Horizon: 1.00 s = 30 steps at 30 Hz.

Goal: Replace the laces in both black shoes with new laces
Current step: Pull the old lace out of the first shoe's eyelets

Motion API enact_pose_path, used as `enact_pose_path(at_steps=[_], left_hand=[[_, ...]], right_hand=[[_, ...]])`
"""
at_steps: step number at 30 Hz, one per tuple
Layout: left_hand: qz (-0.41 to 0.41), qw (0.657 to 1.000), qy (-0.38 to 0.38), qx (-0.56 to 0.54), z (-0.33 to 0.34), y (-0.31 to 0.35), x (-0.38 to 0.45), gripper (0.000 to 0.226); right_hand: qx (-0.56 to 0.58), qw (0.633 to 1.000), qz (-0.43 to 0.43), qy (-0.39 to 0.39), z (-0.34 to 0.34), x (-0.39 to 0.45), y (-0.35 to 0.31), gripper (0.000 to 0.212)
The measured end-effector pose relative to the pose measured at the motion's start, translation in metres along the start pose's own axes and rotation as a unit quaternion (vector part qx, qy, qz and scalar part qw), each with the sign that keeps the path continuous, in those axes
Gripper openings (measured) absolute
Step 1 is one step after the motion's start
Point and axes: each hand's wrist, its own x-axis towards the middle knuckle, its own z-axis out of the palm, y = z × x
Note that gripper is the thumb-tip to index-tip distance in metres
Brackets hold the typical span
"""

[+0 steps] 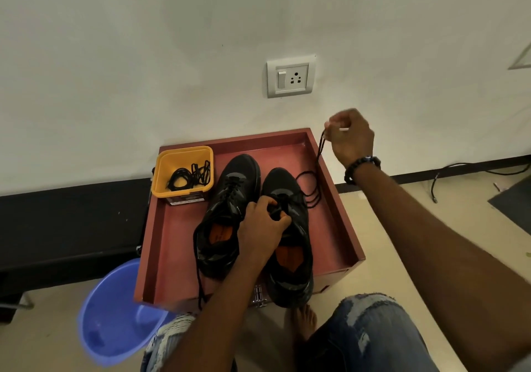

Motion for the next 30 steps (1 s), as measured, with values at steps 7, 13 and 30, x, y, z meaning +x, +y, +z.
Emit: enact_pose_path(at_steps=[7, 13, 30], left_hand=[[0.006, 1.000, -0.002, -0.005, 0.000, -0.002, 0.002, 0.038], [0.021, 1.000, 0.014, -0.017, -0.001, -0.012, 0.004, 0.034], [0.020, 0.999, 0.019, -0.034, 0.004, -0.018, 0.009, 0.031]], right_hand=[[-0.161, 0.939, -0.047, -0.299, 0.018, -0.033, 0.017, 0.017], [-0.275, 0.873, -0.120, -0.385, 0.036, -0.076, 0.044, 0.021], [-0.346, 0.840, -0.159, -0.387, 0.035, -0.077, 0.034, 0.020]])
